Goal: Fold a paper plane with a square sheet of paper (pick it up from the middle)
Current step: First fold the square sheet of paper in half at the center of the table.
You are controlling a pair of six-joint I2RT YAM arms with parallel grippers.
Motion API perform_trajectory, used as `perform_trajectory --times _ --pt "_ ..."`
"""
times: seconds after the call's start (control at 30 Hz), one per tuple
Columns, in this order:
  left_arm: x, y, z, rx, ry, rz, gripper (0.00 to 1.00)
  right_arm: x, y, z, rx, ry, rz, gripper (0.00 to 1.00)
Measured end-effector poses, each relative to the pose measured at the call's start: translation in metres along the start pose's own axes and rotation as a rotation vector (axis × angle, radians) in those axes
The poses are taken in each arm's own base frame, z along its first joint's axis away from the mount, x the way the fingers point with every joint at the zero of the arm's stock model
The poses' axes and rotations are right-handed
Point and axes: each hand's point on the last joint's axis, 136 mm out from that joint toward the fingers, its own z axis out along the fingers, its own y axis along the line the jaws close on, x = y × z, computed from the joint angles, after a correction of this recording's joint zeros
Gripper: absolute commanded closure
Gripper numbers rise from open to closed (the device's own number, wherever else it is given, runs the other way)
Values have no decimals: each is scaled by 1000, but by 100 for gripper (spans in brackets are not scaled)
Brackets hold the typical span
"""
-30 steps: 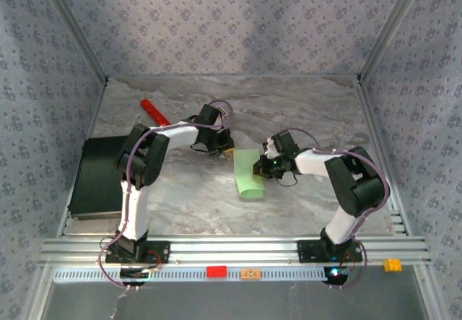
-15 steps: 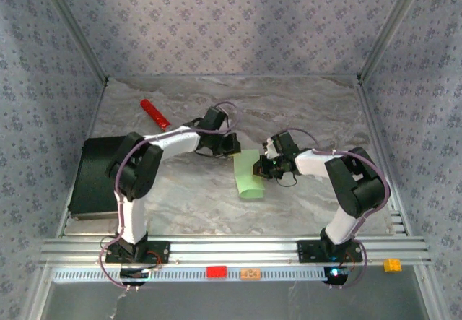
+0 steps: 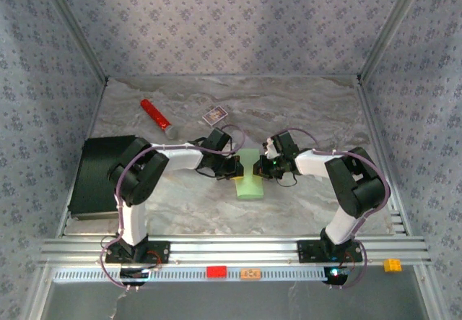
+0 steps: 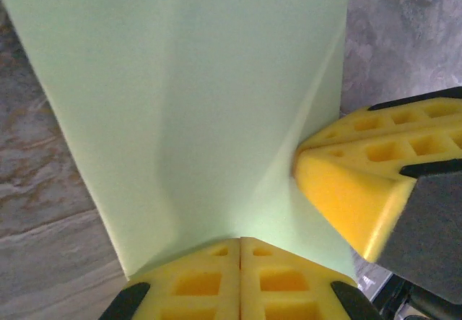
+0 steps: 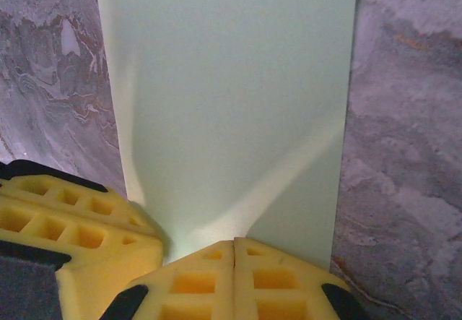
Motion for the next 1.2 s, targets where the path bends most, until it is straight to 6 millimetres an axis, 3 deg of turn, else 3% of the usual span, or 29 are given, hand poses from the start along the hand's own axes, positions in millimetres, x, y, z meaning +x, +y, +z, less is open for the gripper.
perform_trajectory --times 0.4,0.6,0.77,0.87,1.2 --pt "5 9 0 49 -19 47 93 0 0 0 -2 -2 -2 100" --pt "8 10 -9 25 -25 40 92 0 0 0 -2 -3 -2 100" --pt "2 -18 -33 79 -85 52 91 0 0 0 -2 -3 -2 100" --pt "1 -29 -36 125 -101 49 91 0 0 0 -2 -3 -2 100" --pt "30 12 -7 66 -14 -42 92 0 0 0 -3 -4 -3 100"
